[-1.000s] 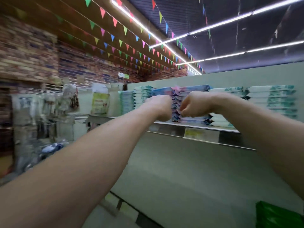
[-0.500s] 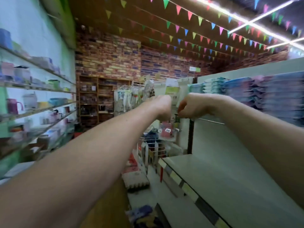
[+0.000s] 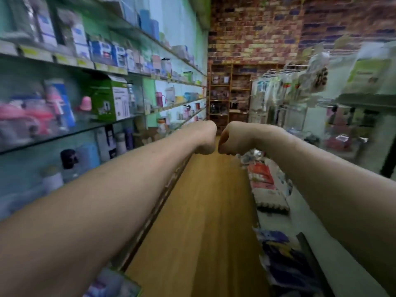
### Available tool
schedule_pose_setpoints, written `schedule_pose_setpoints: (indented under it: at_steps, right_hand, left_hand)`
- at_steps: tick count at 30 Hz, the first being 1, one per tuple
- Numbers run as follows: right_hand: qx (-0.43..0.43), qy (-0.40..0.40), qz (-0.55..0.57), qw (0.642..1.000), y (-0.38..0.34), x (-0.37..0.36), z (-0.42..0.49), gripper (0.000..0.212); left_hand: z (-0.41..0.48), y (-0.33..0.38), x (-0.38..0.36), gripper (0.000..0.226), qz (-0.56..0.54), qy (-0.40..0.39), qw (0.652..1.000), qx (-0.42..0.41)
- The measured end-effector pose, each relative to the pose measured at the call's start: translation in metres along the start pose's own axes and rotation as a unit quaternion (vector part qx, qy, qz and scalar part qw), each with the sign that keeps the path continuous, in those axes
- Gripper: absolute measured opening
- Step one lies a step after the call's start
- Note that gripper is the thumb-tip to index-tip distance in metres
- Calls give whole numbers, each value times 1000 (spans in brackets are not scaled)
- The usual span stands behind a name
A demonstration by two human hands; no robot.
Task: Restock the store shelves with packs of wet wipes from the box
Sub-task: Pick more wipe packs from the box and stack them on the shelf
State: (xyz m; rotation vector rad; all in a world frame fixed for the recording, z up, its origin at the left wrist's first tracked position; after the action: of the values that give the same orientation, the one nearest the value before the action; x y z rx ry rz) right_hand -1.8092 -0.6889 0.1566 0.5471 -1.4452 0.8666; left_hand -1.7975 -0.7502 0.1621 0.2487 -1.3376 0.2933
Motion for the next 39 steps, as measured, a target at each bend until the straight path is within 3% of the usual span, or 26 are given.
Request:
schedule_pose_setpoints:
  at_steps: [6,12,17,21,23,27,34,37,39]
  right_hand:
    - [78,-52,20,995,-80,-88,83,9]
    - [141,-104,34,984,-161,-163,146,23]
    - [156,-132,59,977,-214,-233,187,20]
    - [177,-178,75,965,-250,-289,202,26]
    - [175,-203,77,960,-263,-319,206,38]
    - [155,-245,84,953,-273,-379,214,38]
    - [177,-302,108,930,-285,-458,209,43]
    - [182,-342,111,915,-279,-503,199,17]
    - [175,-371,100,906,-270,-536,193,14]
  left_hand:
    - [-14,-127,-44,7,-3,-31,994,107]
    - [-21,-241,-102,6,13,-77,982,174]
    - [-29,-325,-170,23,10,-141,966,217]
    - [-48,-383,-227,4,-4,-195,948,250]
    - [-58,-405,-252,14,-12,-215,939,269]
    - [-74,-434,-298,26,-19,-242,924,296]
    - [-104,-454,-380,22,-65,-297,894,330]
    - [-127,-459,-423,25,-69,-339,874,341]
    - [-138,-460,-452,30,-63,-347,873,338]
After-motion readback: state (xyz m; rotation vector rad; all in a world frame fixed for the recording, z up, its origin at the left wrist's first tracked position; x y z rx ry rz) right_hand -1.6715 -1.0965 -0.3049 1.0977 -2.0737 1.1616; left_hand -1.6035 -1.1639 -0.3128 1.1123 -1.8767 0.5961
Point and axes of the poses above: each hand's wrist, its own z-axis towards the middle knuckle, its own x-axis out of the back of the hand, y = z × x, the point moved 9 cm from there along z, towards the middle knuckle, and after that the axes turned 15 degrees about x, right-handed, at the moved point
